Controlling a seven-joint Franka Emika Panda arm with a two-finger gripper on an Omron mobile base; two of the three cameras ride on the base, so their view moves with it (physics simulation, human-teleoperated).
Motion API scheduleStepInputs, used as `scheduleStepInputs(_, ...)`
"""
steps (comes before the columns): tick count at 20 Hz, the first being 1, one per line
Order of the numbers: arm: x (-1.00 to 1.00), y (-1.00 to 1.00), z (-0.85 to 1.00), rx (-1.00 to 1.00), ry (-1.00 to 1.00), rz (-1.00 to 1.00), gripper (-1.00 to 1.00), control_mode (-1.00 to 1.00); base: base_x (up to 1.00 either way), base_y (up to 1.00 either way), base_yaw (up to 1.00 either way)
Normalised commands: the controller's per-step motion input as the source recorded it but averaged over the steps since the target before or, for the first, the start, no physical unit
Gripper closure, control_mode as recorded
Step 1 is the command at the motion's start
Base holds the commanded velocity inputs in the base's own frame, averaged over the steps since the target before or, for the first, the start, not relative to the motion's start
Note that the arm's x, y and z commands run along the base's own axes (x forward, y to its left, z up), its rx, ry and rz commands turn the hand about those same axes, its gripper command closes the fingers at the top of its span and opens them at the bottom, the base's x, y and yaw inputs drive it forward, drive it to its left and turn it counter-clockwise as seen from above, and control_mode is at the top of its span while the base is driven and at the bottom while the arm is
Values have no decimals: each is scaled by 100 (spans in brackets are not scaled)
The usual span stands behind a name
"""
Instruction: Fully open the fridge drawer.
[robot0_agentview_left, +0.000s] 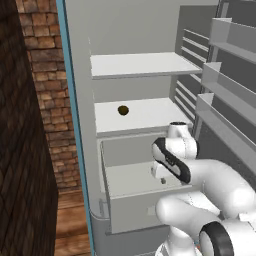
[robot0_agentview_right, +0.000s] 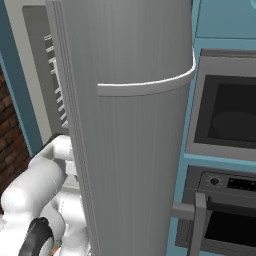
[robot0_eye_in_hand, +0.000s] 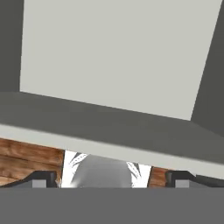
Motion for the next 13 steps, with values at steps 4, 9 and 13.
scheduleStepInputs(4,-71,0,91,9,-42,0,-100,-100,0,0,0)
scheduleStepInputs(9,-59,0,100,6,-47,0,-100,-100,0,0,0)
scheduleStepInputs(13,-32,7,100,2,-42,0,-100,-100,0,0,0)
